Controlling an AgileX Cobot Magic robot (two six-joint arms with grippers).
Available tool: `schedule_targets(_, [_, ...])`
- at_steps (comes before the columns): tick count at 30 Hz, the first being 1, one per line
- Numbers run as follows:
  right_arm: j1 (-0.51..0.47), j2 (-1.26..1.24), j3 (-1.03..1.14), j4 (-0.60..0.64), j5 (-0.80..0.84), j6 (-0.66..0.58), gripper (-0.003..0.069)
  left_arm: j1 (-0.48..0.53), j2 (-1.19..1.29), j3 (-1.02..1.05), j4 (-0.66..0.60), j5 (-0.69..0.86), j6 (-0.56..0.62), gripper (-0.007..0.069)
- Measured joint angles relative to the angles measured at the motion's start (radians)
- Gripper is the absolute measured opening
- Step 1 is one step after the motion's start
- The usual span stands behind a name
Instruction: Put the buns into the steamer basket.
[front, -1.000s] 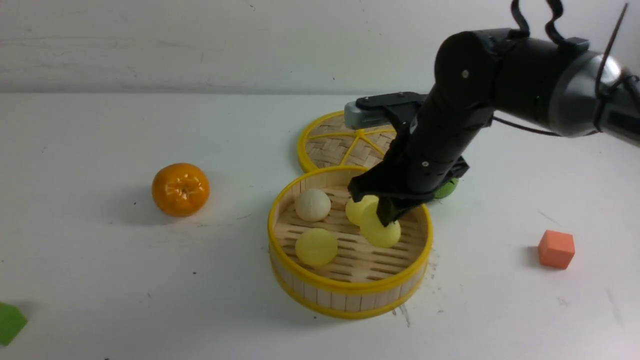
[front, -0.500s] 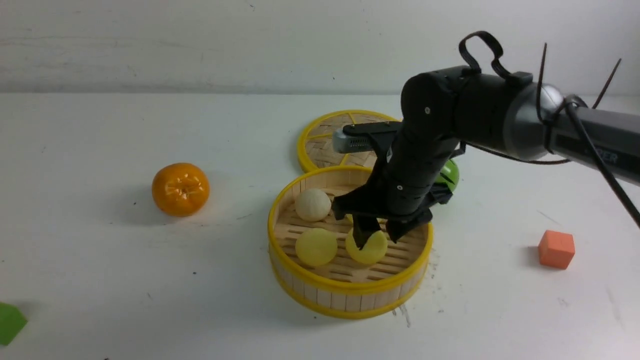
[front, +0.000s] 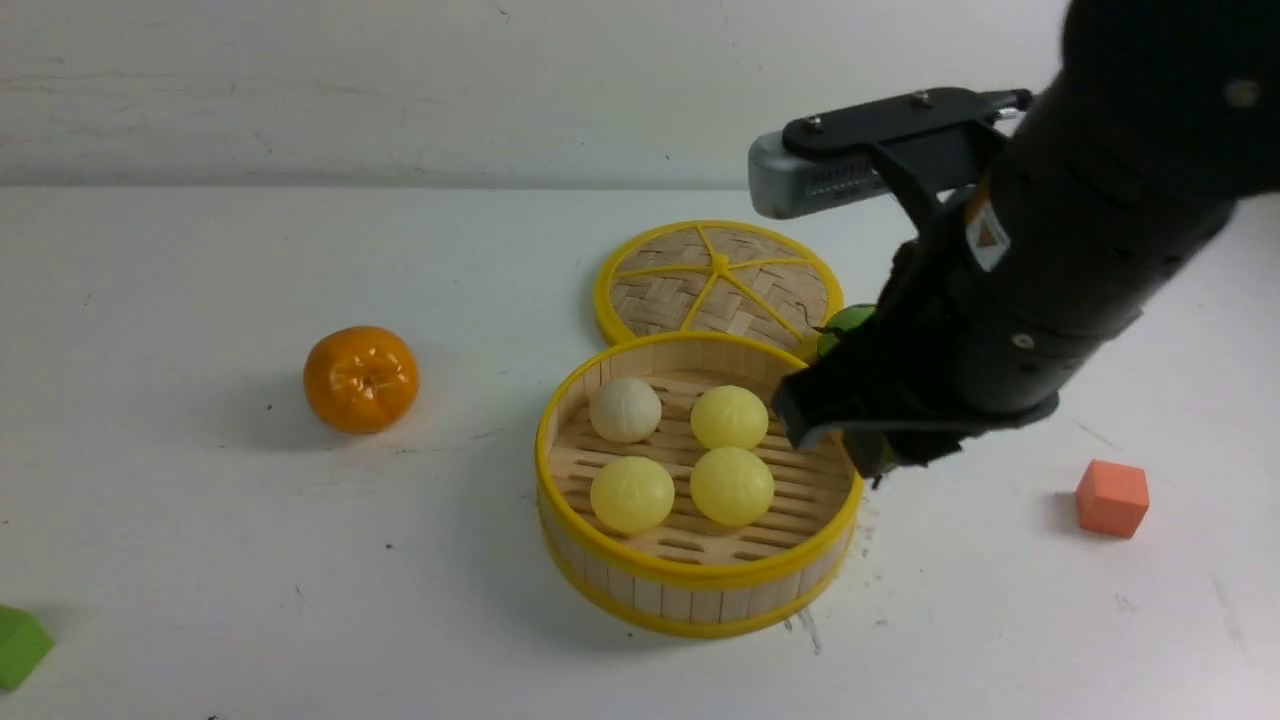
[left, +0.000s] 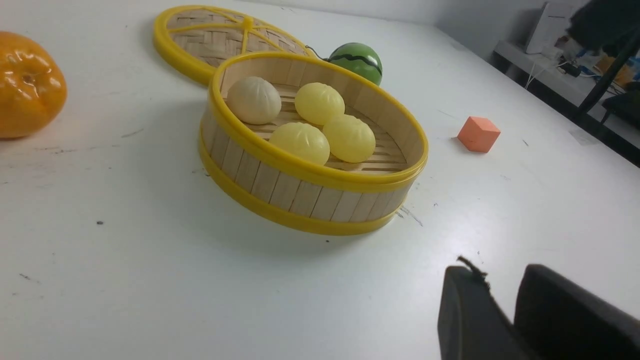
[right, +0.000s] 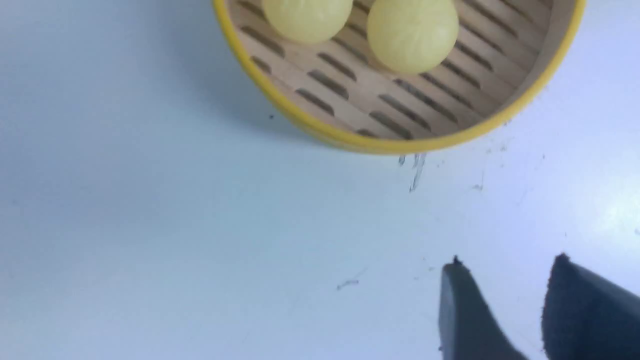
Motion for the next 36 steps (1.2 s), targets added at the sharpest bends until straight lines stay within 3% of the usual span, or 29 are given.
schedule_targets(5, [0.038, -0.135, 0.035, 0.061, 0.010, 0.003, -0.0003, 0.000, 0.000, 0.000, 0.000, 0.000, 0.000, 0.0155])
schedule_targets(11, [0.041, -0.200, 0.036, 0.096, 0.011, -0.006, -0.0020, 0.000, 0.000, 0.000, 0.000, 0.000, 0.000, 0.0163])
schedule_targets(15, [0.025, -0.283, 0.120, 0.036, 0.002, -0.130, -0.0020, 0.000, 0.000, 0.000, 0.000, 0.000, 0.000, 0.0164])
schedule_targets(18, [-0.081, -0.434, 0.309, 0.045, -0.084, -0.200, -0.0020, 0.000, 0.000, 0.000, 0.000, 0.000, 0.000, 0.0165])
schedule_targets(21, [-0.292, -0.699, 0.620, 0.094, -0.316, -0.220, -0.0020, 0.000, 0.000, 0.000, 0.000, 0.000, 0.000, 0.0168])
schedule_targets(23, [-0.341, -0.788, 0.700, 0.096, -0.377, -0.220, -0.0020, 0.000, 0.000, 0.000, 0.000, 0.002, 0.000, 0.0169])
schedule_targets(25, [-0.480, -1.008, 0.930, 0.093, -0.560, -0.221, -0.0020, 0.000, 0.000, 0.000, 0.000, 0.003, 0.000, 0.0173])
schedule_targets(28, [-0.606, -1.241, 1.170, 0.093, -0.726, -0.220, -0.0019, 0.000, 0.000, 0.000, -0.001, 0.005, 0.000, 0.0176])
schedule_targets(32, [-0.698, -1.454, 1.404, 0.094, -0.815, -0.220, -0.0019, 0.000, 0.000, 0.000, -0.001, 0.007, 0.000, 0.0176])
schedule_targets(36, [-0.732, -1.480, 1.484, 0.095, -0.833, -0.218, -0.0018, 0.000, 0.000, 0.000, -0.001, 0.010, 0.000, 0.0179])
